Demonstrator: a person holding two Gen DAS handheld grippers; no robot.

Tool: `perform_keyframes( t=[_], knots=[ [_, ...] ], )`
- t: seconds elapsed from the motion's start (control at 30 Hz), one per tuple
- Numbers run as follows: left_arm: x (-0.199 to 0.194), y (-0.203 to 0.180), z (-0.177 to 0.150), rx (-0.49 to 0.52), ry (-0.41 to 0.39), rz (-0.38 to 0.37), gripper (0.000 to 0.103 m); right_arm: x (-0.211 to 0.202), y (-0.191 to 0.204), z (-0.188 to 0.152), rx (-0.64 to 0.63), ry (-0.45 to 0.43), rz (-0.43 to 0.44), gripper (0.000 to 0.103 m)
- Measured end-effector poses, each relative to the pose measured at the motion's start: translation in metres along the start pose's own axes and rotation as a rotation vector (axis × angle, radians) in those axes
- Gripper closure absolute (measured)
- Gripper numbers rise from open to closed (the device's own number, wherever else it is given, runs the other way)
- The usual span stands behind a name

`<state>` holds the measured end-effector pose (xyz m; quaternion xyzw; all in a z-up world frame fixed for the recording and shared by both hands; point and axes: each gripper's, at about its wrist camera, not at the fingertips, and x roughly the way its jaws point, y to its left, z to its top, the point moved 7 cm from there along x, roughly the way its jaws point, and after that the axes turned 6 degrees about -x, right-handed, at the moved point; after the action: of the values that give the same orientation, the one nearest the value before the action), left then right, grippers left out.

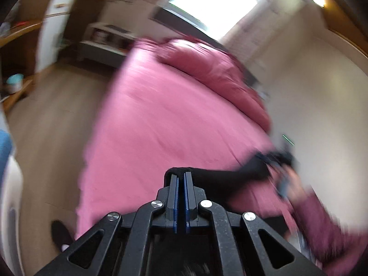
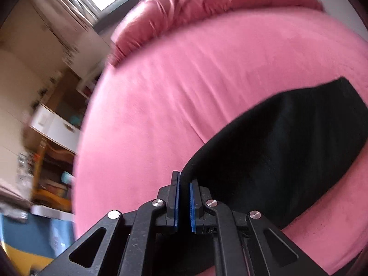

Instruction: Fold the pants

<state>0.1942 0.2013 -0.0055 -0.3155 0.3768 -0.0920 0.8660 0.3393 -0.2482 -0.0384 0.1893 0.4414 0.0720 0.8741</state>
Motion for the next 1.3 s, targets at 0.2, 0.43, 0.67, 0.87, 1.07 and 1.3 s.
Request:
perform_keyframes(
  t=[0.2,0.43,0.67,0.87,1.07,1.3],
  knots=[
    [0.029,0.039,0.072,-0.133,-0.044,0.123,0.099,-0.080,0.019,-0.019,-0.065,-0.115,0.159,0.096],
    [0.008,0.002,0.062,-0.029,-0.099,0.075,0.099,-0.143,0.012,-0.095,-0.074,-0.143,0.250,0.096],
    [-0.033,-0.006,0.002,0.070,-0.078,0.067,0.099,-0.167,-0.012,-0.168,-0.054,-0.109,0.264,0.096],
    [-0.062,0.035,-0.080,-0.038,-0.022,0.095,0.099,-0.165,-0.025,-0.224,-0.052,-0.040,0.248,0.096],
    [-0.061,0.084,-0.152,-0.181,0.066,0.152,0.099,-0.156,-0.040,-0.276,-0.034,0.039,0.208,0.096],
    [-0.052,0.111,-0.200,-0.227,0.153,0.224,0.099,-0.136,-0.054,-0.315,-0.033,0.126,0.145,0.096]
  ],
)
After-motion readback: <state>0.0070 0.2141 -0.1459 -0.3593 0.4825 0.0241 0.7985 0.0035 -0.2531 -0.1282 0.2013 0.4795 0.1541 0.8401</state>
